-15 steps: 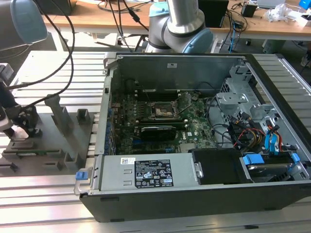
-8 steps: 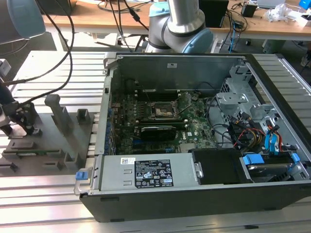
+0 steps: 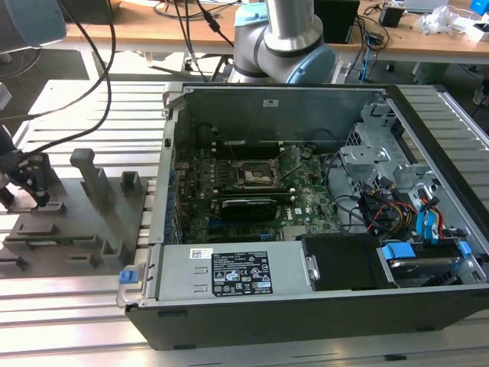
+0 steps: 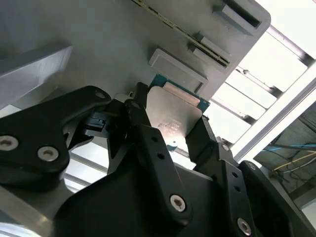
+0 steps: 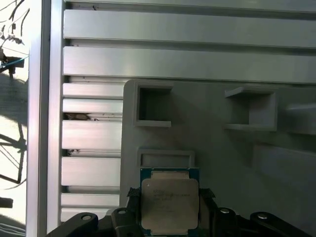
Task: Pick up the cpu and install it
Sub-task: 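Pick up the cpu and move it towards the insertion slot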
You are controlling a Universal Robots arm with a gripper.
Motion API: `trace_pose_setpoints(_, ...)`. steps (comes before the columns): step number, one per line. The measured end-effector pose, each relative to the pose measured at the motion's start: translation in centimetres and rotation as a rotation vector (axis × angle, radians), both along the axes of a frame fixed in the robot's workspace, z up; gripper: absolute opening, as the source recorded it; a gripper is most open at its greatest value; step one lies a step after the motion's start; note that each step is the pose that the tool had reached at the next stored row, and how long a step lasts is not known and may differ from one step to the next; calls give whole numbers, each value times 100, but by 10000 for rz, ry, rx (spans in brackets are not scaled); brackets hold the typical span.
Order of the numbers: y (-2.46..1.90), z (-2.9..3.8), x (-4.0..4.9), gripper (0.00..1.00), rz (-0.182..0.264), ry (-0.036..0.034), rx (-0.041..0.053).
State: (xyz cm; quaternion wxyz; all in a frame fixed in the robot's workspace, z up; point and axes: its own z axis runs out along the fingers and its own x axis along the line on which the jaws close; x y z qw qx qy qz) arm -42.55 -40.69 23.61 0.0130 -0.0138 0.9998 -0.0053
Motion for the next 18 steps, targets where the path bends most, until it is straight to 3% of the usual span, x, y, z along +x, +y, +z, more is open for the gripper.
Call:
trace_pose_setpoints(8, 0, 174, 0, 55, 0, 0, -1)
trace_pose_setpoints(18, 0, 444, 0, 55, 0, 0, -1)
